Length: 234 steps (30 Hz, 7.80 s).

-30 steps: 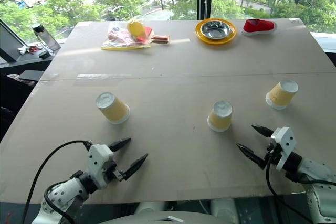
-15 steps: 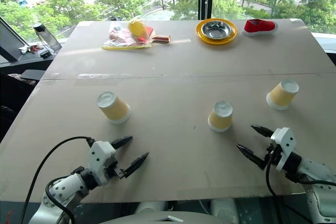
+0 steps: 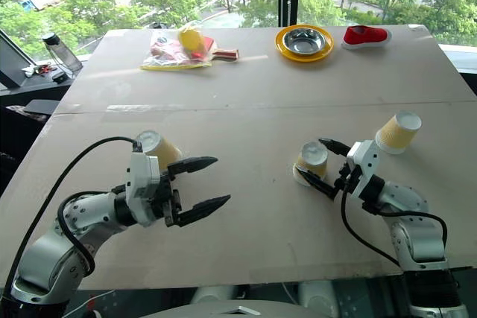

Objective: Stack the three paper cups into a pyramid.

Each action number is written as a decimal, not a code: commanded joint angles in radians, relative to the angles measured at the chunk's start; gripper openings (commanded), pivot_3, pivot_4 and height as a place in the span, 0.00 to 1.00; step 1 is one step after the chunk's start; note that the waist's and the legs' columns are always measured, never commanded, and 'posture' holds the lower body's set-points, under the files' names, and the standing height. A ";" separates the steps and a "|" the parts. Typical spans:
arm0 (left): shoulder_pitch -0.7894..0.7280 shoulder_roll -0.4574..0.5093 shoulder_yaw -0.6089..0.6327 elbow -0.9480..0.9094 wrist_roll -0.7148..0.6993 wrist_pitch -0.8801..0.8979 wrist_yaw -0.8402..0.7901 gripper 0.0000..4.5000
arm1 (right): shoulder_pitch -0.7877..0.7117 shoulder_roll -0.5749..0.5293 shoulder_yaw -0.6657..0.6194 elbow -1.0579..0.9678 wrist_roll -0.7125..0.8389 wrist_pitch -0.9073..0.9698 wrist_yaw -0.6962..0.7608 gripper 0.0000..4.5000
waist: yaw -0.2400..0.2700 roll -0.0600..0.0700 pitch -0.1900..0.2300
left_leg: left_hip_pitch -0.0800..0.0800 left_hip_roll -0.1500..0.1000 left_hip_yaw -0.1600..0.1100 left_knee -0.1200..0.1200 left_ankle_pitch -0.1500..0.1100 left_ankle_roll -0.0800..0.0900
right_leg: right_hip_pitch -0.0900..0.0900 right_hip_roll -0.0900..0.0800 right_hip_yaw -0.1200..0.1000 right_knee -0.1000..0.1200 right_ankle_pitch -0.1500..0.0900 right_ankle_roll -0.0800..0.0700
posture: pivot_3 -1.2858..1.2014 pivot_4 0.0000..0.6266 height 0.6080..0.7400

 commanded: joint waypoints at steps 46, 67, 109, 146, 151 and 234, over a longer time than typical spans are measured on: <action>-0.438 -0.129 -0.152 0.023 -0.042 0.255 0.182 1.00 | -0.144 0.055 -0.262 -0.046 -0.319 -0.095 -0.464 0.99 | -0.012 0.000 0.005 | -0.014 -0.001 0.000 0.009 0.002 -0.003 | -0.015 0.004 0.003 0.009 0.001 0.001 | 0.52 0.24 1.00; -0.585 -0.188 -0.190 0.072 0.015 0.306 0.189 1.00 | -0.221 0.066 -0.378 0.242 -0.177 -0.116 -0.540 0.99 | -0.031 0.001 0.006 | -0.014 -0.001 0.001 0.010 0.002 -0.003 | -0.014 0.006 0.005 0.011 0.001 0.001 | 0.52 0.24 1.00; -0.126 -0.308 -0.123 -0.229 0.202 0.288 0.584 1.00 | -0.450 0.216 0.082 0.256 -0.232 0.030 -0.387 0.50 | -0.016 0.002 0.006 | -0.013 0.001 0.001 0.012 0.002 -0.003 | -0.015 0.005 0.006 0.014 0.001 0.001 | 0.52 0.24 1.00; -0.019 -0.275 -0.067 -0.249 0.236 0.248 0.562 1.00 | -0.445 0.267 0.175 0.187 -0.257 0.181 -0.321 0.93 | -0.015 0.002 0.006 | -0.013 0.000 0.001 0.012 0.001 -0.002 | -0.016 0.006 0.006 0.015 0.000 0.001 | 0.52 0.24 1.00; 0.037 -0.288 -0.057 -0.265 0.254 0.209 0.569 1.00 | -0.430 0.245 0.151 0.157 -0.241 0.168 -0.303 0.99 | -0.015 0.002 0.006 | -0.013 0.000 0.001 0.012 0.001 -0.002 | -0.016 0.006 0.006 0.014 0.000 0.001 | 0.52 0.24 1.00; -0.984 -0.218 -0.234 0.668 0.254 0.069 -0.150 0.48 | 0.096 -0.109 -0.207 -0.320 0.238 0.088 0.013 1.00 | -0.018 -0.002 0.008 | -0.015 -0.001 -0.003 0.012 0.003 -0.006 | -0.013 0.007 -0.001 0.009 0.001 0.001 | 0.52 0.24 1.00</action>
